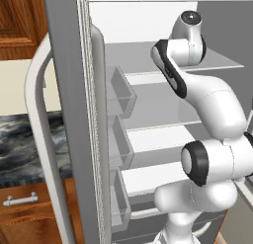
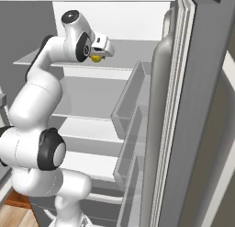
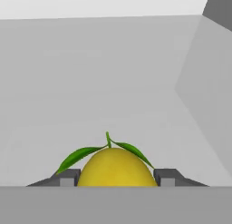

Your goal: Retrieve a lemon from the fridge and place it on the cutting board with the fish.

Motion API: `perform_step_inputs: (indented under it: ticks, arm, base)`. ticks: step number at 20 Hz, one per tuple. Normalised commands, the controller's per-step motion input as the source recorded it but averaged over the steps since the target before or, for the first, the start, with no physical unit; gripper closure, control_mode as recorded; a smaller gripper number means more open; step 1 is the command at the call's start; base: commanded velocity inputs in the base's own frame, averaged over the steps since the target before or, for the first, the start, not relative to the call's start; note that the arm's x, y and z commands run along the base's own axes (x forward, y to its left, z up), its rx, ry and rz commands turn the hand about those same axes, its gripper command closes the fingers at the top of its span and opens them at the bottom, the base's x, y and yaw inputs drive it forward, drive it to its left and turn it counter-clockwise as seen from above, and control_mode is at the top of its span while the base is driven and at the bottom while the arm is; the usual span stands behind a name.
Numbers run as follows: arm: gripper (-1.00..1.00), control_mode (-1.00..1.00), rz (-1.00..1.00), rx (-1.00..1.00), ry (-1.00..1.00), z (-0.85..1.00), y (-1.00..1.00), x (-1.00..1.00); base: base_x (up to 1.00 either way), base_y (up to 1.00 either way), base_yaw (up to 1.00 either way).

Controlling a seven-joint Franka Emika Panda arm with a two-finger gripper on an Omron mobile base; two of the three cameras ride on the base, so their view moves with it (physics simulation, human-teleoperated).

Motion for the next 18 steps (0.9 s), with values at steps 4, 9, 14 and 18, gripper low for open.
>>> perform_step_inputs:
  ticks: [4, 9, 14, 18]
  arm:
    - [1.0, -1.0, 0.0, 0.0, -0.15, 0.0, 0.0, -0.09]
    - [1.0, -1.0, 0.0, 0.02, -0.07, 0.12, 0.0, -0.51]
    - [1.0, -1.0, 0.0, 0.04, 0.0, 0.4, 0.0, -0.94]
    - [1.0, -1.0, 0.0, 0.01, 0.09, 0.13, 0.0, -1.0]
  base:
    - [0.0, 0.0, 0.0]
    - [0.0, 0.0, 0.0]
    - [0.0, 0.0, 0.0]
    - [0.0, 0.0, 0.0]
